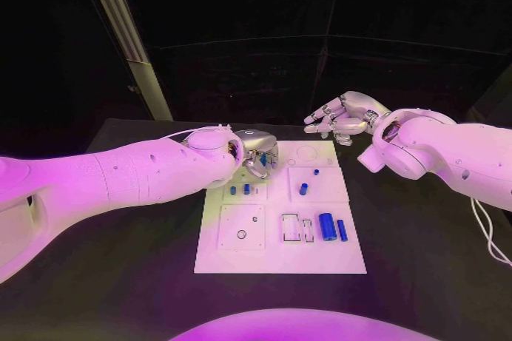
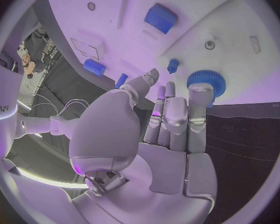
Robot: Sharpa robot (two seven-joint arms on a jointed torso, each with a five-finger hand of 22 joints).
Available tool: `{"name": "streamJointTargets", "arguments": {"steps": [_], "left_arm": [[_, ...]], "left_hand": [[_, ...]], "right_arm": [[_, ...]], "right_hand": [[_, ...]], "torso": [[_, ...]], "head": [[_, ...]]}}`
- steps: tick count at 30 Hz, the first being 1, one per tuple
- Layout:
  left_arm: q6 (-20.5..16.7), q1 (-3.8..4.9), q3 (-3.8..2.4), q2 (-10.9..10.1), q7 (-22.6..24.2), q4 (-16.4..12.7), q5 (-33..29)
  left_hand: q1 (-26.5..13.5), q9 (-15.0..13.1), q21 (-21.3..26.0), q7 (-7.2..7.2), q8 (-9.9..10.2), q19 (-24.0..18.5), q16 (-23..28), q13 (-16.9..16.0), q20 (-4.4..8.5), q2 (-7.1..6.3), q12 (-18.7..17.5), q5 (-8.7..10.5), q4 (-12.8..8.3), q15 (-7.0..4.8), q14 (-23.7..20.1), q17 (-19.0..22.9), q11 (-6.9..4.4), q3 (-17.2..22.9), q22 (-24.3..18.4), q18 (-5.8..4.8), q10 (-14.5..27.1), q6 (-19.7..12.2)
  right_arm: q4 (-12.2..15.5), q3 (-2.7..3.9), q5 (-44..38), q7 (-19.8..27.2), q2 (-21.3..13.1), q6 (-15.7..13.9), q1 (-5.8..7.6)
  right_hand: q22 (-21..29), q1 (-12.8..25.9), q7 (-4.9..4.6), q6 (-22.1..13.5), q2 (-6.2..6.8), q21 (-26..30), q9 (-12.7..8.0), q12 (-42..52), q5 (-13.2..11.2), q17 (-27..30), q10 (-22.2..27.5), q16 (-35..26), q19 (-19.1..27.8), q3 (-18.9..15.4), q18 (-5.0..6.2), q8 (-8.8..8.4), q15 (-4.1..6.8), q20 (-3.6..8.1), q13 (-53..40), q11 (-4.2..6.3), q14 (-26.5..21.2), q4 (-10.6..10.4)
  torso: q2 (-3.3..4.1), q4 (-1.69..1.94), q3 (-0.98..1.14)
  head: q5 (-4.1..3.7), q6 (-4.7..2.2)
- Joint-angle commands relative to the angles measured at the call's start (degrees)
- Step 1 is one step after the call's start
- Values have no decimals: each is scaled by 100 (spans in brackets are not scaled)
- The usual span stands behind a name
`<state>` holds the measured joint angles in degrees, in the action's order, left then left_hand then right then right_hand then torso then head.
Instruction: Assemble the parts on the task board
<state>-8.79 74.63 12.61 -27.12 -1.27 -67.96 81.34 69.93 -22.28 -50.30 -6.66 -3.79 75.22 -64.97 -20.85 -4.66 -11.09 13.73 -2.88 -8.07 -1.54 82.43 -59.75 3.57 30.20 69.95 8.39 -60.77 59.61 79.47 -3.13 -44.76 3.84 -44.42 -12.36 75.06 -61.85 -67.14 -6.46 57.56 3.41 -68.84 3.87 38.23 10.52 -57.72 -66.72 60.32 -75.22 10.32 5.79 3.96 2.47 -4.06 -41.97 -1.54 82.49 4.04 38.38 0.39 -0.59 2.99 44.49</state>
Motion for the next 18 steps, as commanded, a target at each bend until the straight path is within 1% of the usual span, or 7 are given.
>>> {"name": "streamJointTargets", "arguments": {"steps": [1,4,6,11,13,18], "left_arm": [[274,-8,-4,30,-122,51,308],[287,-18,-5,46,-152,98,343],[278,-24,-5,51,-163,125,358],[295,-30,-6,50,-191,143,374],[314,-32,-6,49,-197,141,376],[420,-33,-7,42,-223,131,378]], "left_hand": [[71,29,-83,14,-20,57,-48,50,13,6,-28,5,-8,4,65,-37,0,-35,50,-102,48,53],[104,56,-122,15,-20,67,-76,97,15,21,-34,3,-14,-1,75,-51,2,-29,79,-105,61,63],[112,79,-124,12,-19,62,-81,137,15,22,-46,4,-13,-1,75,-42,10,-34,88,-104,87,70],[145,127,-135,8,-18,50,-87,228,19,40,-73,3,-14,-7,68,-25,22,-32,110,-101,145,84],[159,142,-154,7,-20,52,-99,255,19,57,-74,3,-13,-7,69,-31,22,-26,125,-104,149,92],[180,166,-184,9,-28,55,-134,300,19,90,-65,2,-9,-6,79,-56,21,-14,149,-108,138,116]], "right_arm": [[8,3,-13,58,6,-87,10],[6,3,-14,57,9,-87,10],[5,3,-14,57,11,-85,10],[2,3,-14,56,16,-80,10],[1,3,-14,56,17,-76,10],[-4,3,-14,55,22,-61,10]], "right_hand": [[7,61,-4,-10,-10,25,-5,-30,29,0,-37,-38,22,12,45,-37,1,16,5,-13,22,24],[7,61,-4,-10,-10,25,-5,-30,29,0,-37,-38,22,12,45,-37,1,16,5,-13,22,24],[7,61,-4,-10,-10,25,-5,-30,29,0,-37,-38,22,12,45,-37,1,16,5,-13,22,24],[7,61,-4,-10,-10,25,-5,-30,29,0,-37,-38,22,12,45,-37,1,16,5,-13,22,24],[-3,72,-6,-18,-9,19,-6,-37,29,-10,-42,-34,14,11,42,-38,0,16,18,-14,26,21],[-3,72,-6,-18,-9,19,-6,-37,29,-10,-42,-34,14,11,42,-38,0,16,18,-14,26,21]], "torso": [[2,1,-3],[-1,6,-1],[-4,2,5],[-1,5,4],[-4,8,4],[-7,10,7]], "head": [[-9,-1],[-11,8],[-1,10],[-17,7],[-12,22],[-14,30]]}}
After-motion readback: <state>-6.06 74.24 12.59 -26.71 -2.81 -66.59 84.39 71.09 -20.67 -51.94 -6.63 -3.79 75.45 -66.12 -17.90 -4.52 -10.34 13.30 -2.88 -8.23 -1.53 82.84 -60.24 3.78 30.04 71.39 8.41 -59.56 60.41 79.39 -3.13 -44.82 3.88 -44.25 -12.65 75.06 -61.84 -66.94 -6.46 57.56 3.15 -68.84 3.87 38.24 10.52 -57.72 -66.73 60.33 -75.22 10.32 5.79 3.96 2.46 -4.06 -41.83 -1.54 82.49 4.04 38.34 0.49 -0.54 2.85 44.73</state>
